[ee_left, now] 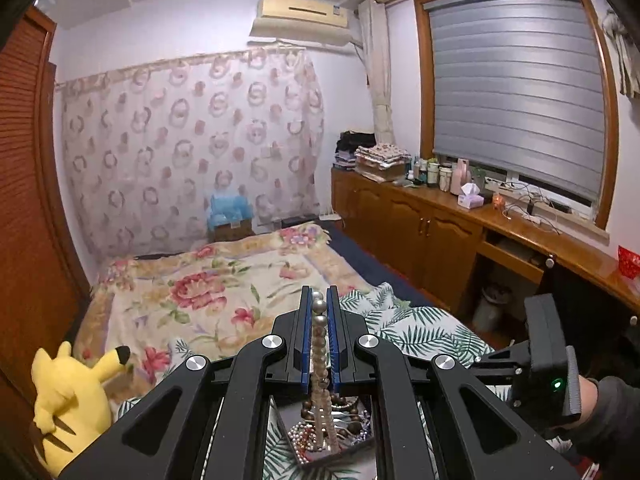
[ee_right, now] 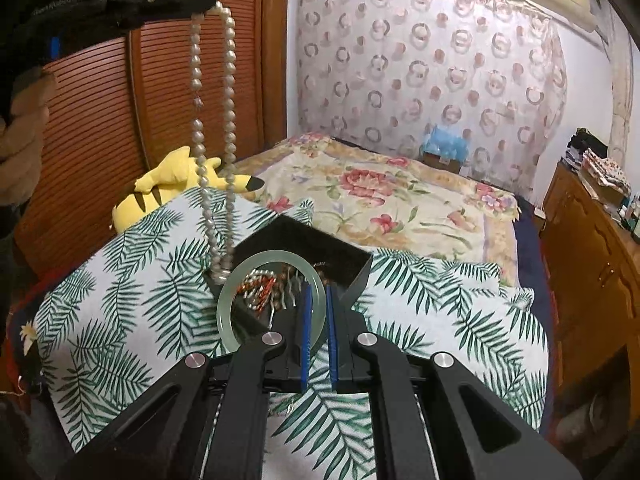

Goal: Organize jewelry
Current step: 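Lower the pearls into the box with the left tool while the right tool releases the jade bangle there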

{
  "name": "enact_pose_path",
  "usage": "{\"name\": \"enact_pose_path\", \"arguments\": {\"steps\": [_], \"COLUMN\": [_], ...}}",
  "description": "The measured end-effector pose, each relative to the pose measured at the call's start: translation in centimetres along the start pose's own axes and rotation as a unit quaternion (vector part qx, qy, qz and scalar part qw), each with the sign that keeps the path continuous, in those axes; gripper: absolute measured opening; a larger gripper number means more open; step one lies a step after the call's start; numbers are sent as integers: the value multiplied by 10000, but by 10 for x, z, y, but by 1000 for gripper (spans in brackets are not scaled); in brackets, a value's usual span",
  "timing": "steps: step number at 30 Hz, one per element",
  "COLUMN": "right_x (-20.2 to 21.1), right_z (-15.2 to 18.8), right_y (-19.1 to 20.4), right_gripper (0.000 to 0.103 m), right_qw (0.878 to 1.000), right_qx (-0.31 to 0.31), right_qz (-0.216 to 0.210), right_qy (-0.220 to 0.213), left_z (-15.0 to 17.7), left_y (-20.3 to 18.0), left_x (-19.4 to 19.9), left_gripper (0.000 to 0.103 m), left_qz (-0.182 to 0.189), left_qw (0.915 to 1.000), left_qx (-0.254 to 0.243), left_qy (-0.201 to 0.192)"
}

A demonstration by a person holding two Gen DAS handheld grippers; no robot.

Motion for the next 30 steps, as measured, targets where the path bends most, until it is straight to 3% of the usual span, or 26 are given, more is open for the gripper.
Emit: {"name": "enact_pose_path", "arguments": {"steps": [12,18,30], "right_x": [-23,-44,-97], "right_z": [-19,-21,-21], "right_y": [-17,-21,-19], "right_gripper": [8,8,8], "right_qw": [10000,9999,9987], "right_qx": [6,-29,-19], "right_qz": [-25,-63,-251], "right_qy": [21,128,442], "left_z": [73,115,151], "left_y": [11,23,43], "left_x": [-54,-74,-77], "left_gripper": [7,7,12], "left_qz": [109,-92,-399], "left_qw": [9944,9875,9802], "left_qx": [314,462,637], "left_qy": [1005,1506,1834]}}
Point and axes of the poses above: each gripper's, at about its wrist camera, not at the fingertips, and x roughly against the way its jaws point, y to its left, z to its underside, the point moved 5 cm from there along -x, roughly the way its jaws point, and after that the axes turned 10 degrees about -z, right-handed, at the moved point
